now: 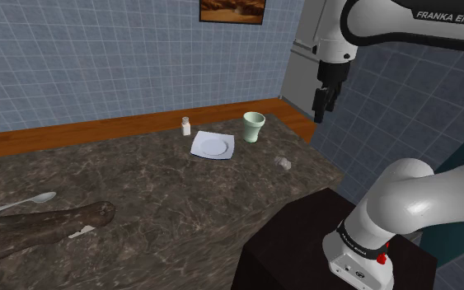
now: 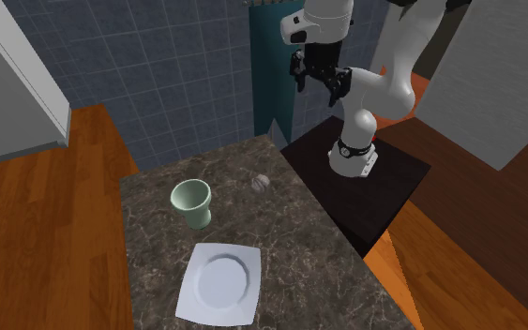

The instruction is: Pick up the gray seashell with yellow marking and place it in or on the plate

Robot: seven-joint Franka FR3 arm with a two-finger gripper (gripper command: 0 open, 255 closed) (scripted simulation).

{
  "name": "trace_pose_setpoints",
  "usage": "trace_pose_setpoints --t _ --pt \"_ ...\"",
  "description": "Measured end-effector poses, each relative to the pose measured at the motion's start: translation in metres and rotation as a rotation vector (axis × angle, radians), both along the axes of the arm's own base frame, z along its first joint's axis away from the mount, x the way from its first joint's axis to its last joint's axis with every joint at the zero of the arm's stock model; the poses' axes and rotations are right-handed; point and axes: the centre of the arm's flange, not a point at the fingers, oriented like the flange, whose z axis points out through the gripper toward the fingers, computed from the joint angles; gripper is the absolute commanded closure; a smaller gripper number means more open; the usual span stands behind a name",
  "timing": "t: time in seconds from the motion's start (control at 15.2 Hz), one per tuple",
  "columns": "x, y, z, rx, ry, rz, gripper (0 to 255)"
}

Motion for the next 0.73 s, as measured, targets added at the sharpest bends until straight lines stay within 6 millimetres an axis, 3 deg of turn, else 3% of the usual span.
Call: trace_pose_setpoints --t 0.2,0.73 --pt "0.003 -0.006 -0.013 0.004 -0.007 0.001 0" --pt "0.025 -0.041 -0.105 0.030 -0.058 0.008 0"
